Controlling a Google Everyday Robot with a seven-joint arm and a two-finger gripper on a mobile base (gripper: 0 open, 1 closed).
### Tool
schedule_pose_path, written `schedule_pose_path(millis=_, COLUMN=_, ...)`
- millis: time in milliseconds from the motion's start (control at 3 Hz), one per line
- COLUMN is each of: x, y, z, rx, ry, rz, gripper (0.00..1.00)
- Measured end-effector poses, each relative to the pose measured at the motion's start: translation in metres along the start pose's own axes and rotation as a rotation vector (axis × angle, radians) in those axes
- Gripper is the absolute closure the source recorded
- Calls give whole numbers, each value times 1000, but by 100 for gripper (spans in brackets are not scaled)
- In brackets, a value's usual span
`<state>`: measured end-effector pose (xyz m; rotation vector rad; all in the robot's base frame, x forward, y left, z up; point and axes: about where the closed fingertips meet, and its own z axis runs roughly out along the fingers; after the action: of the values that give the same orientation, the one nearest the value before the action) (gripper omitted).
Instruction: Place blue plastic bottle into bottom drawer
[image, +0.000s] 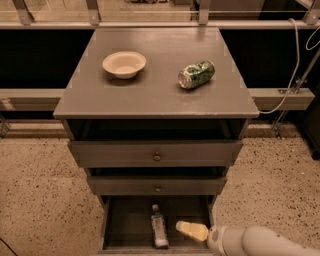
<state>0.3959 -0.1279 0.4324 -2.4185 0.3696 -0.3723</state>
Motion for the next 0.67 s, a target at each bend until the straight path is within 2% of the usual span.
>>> schedule_pose_path(millis=333, x=-15, y=2, z=-21, rx=-29, ry=11, rz=-10, gripper=0)
schedule_pose_path(millis=667, x=-15, y=2, z=-21, rx=-29, ry=11, rz=-10, gripper=0)
